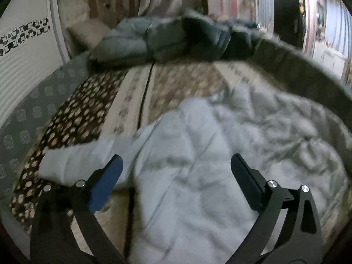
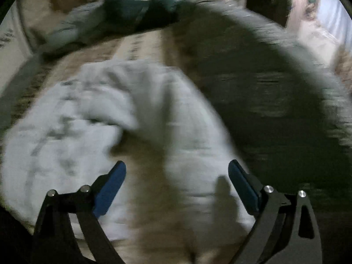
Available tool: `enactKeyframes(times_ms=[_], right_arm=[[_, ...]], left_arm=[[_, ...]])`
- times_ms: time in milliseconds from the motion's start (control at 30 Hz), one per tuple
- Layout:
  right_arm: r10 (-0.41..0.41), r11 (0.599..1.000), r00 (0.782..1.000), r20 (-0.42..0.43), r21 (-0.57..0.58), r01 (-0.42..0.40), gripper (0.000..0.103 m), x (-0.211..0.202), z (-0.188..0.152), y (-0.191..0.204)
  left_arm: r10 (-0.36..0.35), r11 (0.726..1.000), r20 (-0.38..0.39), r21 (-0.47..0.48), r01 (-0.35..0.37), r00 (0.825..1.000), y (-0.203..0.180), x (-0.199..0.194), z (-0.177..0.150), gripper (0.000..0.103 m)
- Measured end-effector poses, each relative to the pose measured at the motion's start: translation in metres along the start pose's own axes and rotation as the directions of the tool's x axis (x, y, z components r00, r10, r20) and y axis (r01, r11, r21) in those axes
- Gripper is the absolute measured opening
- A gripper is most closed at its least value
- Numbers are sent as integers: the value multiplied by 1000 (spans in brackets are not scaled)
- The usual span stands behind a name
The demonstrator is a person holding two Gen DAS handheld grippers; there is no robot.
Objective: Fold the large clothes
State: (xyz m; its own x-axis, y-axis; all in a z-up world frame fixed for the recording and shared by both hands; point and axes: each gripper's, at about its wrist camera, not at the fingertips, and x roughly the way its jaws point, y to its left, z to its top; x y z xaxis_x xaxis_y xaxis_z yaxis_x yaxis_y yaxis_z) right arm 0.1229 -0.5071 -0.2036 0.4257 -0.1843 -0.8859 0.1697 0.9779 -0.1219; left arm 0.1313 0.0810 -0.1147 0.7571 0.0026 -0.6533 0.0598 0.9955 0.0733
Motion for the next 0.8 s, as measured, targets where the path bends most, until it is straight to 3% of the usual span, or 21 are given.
enactKeyframes(times_ms=[133, 267, 300, 333, 400, 433, 500, 567, 633, 667, 767, 800], right_arm=[[-36, 999, 994, -104, -3, 36, 98, 32, -9, -24], [66, 998, 968, -243, 30, -61, 96, 71, -18, -29], [84, 996, 961, -264, 28, -79, 82, 76, -18, -27], [100, 995, 957, -271, 40, -93, 54, 79, -18, -27], [144, 987, 964, -225, 101, -123, 33, 70, -7, -33], [164, 982, 967, -197, 127, -140, 24, 64, -2, -35], [233, 963, 965, -123, 170, -211, 21, 46, 11, -33], [322, 934, 945, -48, 181, -309, 20, 27, 24, -19], [445, 882, 895, 29, 159, -444, 19, 8, 39, 6], [520, 841, 851, 65, 131, -524, 19, -5, 50, 25], [742, 663, 660, 113, 14, -748, 19, -39, 69, 89], [806, 589, 583, 100, -48, -807, 19, -53, 76, 120]], left_arm=[[-79, 996, 44, -44, 81, 996, -29, -3, 24, 100], [-98, 994, 51, -50, 100, 994, -55, 7, 10, 100], [-104, 994, -9, -29, 103, 995, -64, 18, 3, 97], [-100, 995, -37, -12, 100, 994, -72, 30, 2, 94], [-88, 996, -14, 25, 89, 996, -82, 30, 4, 93], [-88, 995, -2, 45, 88, 996, -86, 30, 5, 94], [-84, 993, 3, 82, 83, 996, -93, 28, 4, 94], [-76, 993, 19, 89, 74, 997, -91, 24, 3, 94], [-79, 996, 28, 46, 78, 996, -82, 21, 4, 96], [-78, 997, 30, 29, 77, 997, -77, 20, 3, 96], [-25, 999, 45, -30, 26, 999, -53, 10, 2, 100], [0, 998, 54, -60, 3, 999, -44, 6, 1, 100]])
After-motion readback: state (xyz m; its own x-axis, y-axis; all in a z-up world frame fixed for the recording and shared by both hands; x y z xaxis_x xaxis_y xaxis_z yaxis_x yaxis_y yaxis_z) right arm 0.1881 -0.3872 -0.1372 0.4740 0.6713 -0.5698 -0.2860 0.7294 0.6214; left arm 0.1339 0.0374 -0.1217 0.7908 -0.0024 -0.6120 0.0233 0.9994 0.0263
